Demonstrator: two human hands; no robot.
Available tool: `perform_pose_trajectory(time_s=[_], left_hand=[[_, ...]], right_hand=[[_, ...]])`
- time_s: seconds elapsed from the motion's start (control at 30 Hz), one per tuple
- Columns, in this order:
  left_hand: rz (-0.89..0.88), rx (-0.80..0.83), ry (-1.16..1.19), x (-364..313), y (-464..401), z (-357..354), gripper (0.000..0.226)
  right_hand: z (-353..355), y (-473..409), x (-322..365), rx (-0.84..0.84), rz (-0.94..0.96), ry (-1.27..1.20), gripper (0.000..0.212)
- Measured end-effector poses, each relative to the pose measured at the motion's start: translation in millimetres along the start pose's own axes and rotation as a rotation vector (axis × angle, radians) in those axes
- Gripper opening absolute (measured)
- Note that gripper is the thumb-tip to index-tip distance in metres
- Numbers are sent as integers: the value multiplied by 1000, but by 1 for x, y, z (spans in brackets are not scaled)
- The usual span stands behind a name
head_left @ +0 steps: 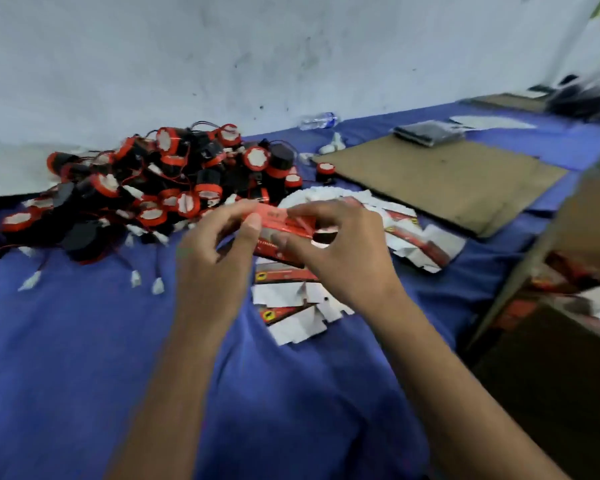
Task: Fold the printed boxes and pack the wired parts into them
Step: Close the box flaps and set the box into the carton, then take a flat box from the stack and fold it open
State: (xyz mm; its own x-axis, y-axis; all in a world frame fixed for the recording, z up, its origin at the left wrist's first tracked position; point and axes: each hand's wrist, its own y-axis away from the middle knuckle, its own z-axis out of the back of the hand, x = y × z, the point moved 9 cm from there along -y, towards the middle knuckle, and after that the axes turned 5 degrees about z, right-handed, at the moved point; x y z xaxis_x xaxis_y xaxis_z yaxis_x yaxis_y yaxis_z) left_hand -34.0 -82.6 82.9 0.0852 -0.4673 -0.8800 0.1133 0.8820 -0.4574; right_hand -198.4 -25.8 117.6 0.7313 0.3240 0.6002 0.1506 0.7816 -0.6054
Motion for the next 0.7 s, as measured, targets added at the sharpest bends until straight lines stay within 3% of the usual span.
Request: perform_pose_trajectory(time_s=[0.2, 0.3, 0.43, 0.53, 0.7], left_hand=[[-208, 550, 231, -135, 13, -239, 19], [-251, 724, 203, -159, 40, -313, 15], [-358, 904, -222, -146, 79, -382, 26], [-428, 944, -475, -132, 88, -394, 23], [-346, 747, -296, -136, 63, -357, 15]], right_hand=[[259, 47, -34, -290, -265, 519, 52], [327, 71, -47, -331, -448, 700, 50], [355, 95, -91, -152, -763, 872, 45], [339, 92, -101, -88, -761, 857, 38], [300, 64, -92, -96, -637, 783, 28]])
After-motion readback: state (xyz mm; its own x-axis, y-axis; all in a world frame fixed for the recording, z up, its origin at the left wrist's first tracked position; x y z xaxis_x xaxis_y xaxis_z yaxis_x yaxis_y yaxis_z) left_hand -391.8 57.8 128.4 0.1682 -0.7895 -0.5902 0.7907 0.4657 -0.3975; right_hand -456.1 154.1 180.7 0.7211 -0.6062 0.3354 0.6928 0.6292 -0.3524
